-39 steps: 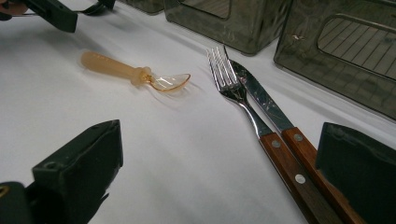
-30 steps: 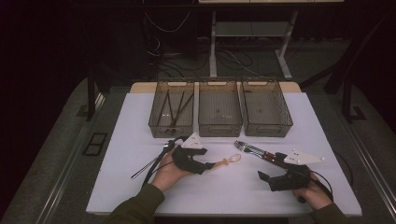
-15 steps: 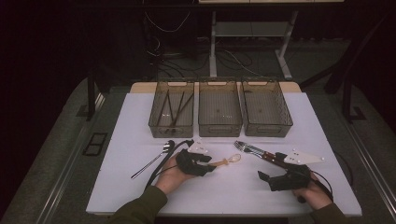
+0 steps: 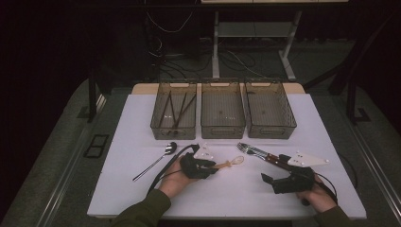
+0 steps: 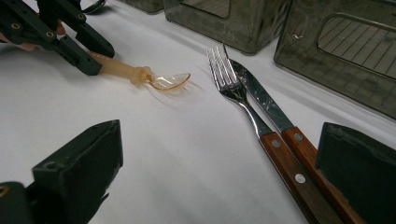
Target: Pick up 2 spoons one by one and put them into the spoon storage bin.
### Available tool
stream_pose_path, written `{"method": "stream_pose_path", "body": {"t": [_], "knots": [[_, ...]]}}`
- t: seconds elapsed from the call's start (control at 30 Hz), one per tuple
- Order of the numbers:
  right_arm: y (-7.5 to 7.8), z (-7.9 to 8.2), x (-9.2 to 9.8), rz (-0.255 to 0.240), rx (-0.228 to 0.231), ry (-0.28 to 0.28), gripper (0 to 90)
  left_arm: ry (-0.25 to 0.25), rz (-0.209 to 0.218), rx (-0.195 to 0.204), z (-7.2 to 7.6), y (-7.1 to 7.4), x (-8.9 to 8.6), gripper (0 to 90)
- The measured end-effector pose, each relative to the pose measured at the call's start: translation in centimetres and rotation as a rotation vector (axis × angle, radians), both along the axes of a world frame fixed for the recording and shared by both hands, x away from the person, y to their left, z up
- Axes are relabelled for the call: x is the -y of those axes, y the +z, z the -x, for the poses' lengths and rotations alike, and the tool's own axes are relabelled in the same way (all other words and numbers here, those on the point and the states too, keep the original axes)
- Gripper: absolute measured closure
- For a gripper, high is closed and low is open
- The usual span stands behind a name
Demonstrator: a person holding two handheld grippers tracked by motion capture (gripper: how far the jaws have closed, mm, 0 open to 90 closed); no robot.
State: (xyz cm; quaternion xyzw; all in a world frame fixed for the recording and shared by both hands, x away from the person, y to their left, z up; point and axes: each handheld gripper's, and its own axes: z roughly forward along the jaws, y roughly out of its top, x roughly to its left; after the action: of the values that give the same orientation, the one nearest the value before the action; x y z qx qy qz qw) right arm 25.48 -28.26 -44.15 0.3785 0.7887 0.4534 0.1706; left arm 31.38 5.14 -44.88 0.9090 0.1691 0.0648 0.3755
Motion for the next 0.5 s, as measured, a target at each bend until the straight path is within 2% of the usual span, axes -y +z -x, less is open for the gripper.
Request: {"method": "stream_pose_path", "body": {"t": [0.5], "knots": [[0.1, 0.04, 0.04, -0.001, 0.003, -0.001, 1.1, -0.004, 0.005, -0.011, -0.11, 0.11, -0.12, 73.3]]}}
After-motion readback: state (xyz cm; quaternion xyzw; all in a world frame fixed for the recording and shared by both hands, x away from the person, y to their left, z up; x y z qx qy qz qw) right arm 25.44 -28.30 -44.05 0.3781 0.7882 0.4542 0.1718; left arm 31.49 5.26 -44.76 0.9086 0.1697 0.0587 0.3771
